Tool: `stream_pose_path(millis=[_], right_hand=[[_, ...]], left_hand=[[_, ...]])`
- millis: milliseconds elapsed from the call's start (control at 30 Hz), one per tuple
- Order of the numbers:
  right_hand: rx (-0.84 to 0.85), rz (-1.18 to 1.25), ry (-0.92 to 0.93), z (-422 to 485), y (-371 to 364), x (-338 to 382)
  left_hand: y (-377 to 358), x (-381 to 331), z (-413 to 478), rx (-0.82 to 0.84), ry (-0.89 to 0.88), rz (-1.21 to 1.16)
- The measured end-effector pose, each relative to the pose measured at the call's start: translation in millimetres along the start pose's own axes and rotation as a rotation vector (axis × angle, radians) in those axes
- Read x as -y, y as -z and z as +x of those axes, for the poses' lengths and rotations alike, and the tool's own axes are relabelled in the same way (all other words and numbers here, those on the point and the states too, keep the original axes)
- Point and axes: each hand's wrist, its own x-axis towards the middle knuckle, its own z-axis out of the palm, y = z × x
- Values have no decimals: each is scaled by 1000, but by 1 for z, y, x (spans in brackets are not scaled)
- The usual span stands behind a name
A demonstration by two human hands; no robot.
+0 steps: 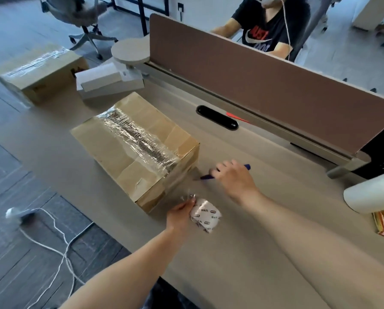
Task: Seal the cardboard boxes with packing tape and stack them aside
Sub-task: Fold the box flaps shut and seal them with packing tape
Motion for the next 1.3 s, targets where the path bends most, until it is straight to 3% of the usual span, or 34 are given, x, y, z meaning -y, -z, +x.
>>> stream_pose_path(millis=[233,333,467,567,667,900,1200,1300], right_hand=[[187,300,-415,-37,-13,-17],[275,564,-735,-57,-17,-2],[302,958,-1189,-102,-28,30],[331,1153,-1404,-139,-37,62],[379,1231,-1499,-162,-41,88],[219,1235,-1671,-174,-40,126],[215,1116,-1639,-179,-34,139],[105,1090,-1538,-183,-17,130]], left_hand=[[-16,3,-10,124,-32,80],[-19,0,-14,174,-88,166],[-16,-5,-13,246,-248,383],[-17,-4,-10,331,-424,568],[-19,-3,-14,405,-478,684],[-24,4,-24,508,-522,732],[-34,-3,-26,536,-535,753],[-44,-8,-25,554,-501,750]])
